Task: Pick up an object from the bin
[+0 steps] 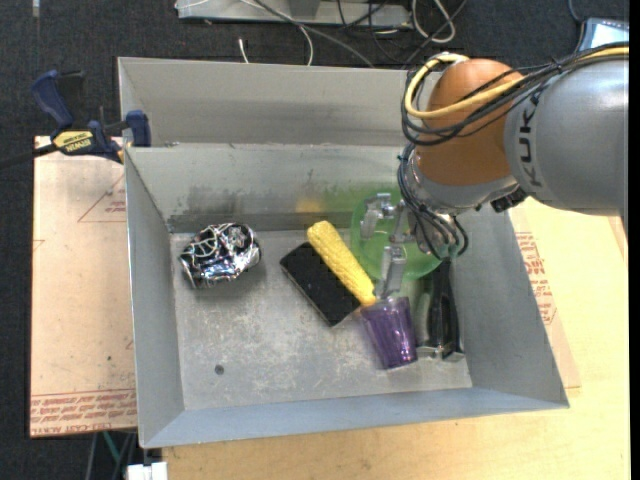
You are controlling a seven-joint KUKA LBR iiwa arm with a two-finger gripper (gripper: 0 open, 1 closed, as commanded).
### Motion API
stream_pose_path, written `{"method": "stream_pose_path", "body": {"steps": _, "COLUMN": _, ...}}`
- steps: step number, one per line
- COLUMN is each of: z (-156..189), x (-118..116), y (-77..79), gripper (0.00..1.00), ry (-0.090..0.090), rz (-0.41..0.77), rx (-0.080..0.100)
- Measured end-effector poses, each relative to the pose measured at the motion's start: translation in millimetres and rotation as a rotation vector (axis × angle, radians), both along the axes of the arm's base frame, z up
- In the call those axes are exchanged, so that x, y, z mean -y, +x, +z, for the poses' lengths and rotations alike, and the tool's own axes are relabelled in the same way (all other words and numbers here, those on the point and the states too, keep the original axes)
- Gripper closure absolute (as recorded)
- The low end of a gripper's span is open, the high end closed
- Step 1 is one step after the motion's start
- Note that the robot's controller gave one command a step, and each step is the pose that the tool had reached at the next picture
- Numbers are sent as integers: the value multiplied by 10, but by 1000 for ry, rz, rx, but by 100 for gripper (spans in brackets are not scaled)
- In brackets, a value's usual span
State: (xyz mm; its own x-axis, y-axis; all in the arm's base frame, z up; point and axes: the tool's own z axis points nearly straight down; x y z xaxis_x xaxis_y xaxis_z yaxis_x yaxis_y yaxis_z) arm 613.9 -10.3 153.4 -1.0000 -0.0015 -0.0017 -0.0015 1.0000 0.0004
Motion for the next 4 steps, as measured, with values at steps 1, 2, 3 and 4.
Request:
{"method": "stream_pose_path", "body": {"steps": 1, "z": 0, "x": 0, "y": 0, "gripper": 0, "ry": 0, "rz": 0, "rx": 0}}
{"method": "stream_pose_path", "body": {"steps": 2, "z": -585, "x": 45, "y": 6, "gripper": 0, "ry": 3, "rz": 193, "rx": 3}}
{"method": "stream_pose_path", "body": {"steps": 3, "z": -642, "x": 61, "y": 48, "gripper": 100, "ry": -4, "rz": 211, "rx": 12}}
{"method": "stream_pose_path", "body": {"steps": 4, "z": -680, "x": 40, "y": 26, "gripper": 0, "ry": 1, "rz": 212, "rx": 5}}
